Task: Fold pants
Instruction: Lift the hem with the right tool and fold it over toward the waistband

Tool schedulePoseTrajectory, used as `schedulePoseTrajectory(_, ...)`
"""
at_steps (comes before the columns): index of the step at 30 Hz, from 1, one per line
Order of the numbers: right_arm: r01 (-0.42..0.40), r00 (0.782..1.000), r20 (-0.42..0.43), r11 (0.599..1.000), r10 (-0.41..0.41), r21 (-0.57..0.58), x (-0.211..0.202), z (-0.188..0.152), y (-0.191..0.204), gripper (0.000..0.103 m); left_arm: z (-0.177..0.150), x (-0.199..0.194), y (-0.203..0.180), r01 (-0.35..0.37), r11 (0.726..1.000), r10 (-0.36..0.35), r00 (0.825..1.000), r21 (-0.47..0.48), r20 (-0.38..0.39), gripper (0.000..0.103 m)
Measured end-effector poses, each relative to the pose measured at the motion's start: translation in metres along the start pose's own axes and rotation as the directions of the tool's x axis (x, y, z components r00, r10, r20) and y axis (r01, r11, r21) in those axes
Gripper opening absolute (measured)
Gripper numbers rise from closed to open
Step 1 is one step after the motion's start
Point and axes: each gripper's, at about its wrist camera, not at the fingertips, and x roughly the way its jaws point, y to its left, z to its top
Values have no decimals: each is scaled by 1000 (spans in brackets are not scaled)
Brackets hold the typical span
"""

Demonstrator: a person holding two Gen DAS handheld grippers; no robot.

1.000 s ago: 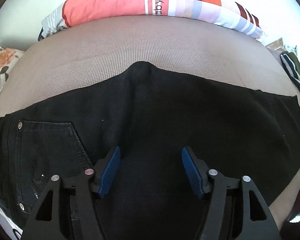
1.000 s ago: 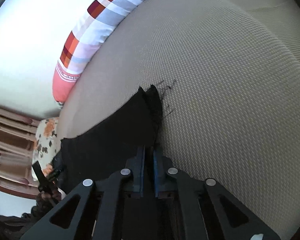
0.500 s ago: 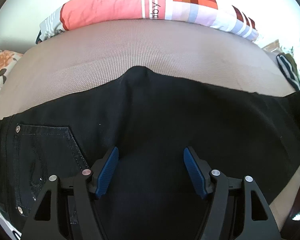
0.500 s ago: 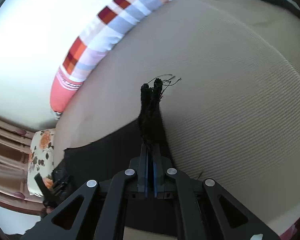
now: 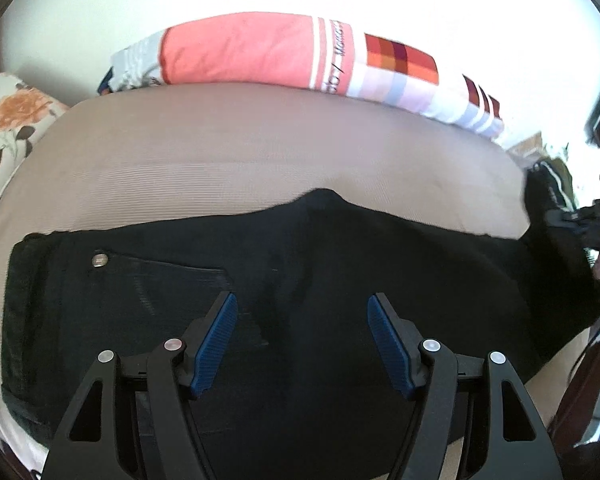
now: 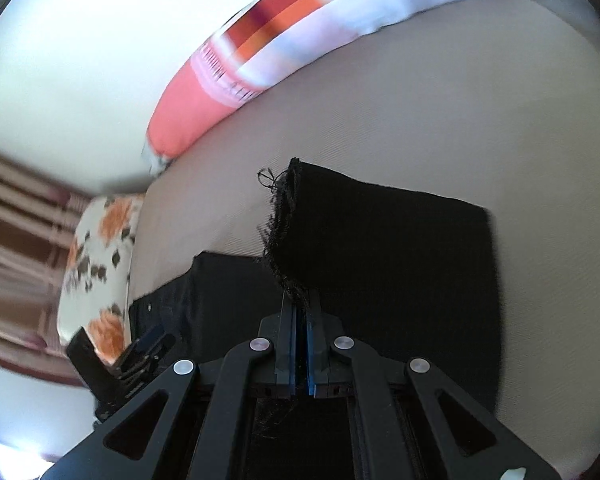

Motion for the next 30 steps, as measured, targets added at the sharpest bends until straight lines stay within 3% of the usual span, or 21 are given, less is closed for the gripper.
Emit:
schedulePoseTrajectory(6,-46,995,-90,995,37,-92,69,-8,64,5,-5,-13,22,25,999,-24,999,-43,21,68)
schedulePoseTrajectory(9,-26,989,-148,986,1,-163,107,-17,94,5,-6,-17,28,51,997,-50,998,-50,27,68)
schedulePoseTrajectory(15,14,968,-239,969,-76,-248,161,-42,117,6,-6,-21,33,107,993,-105,994,-50,31,68)
schedulePoseTrajectory(18,18,964,-251,963,-88,-270,167,-43,119,13,-6,-17,29,161,986,-162,987,-48,2,68)
schedulePoseTrajectory(22,-28,973,-230,970,-30,-242,143,-42,119,29,-7,-9,26,253,964,-258,964,-76,-60,68)
schedulePoseTrajectory(26,-8,988,-152,963,-35,-270,101,-46,112,43,-6,4,18,353,927,-368,921,-128,-124,68)
schedulePoseTrajectory(30,29,992,-113,971,-57,-238,74,-54,89,44,-2,21,10,397,901,-426,885,-178,-186,66)
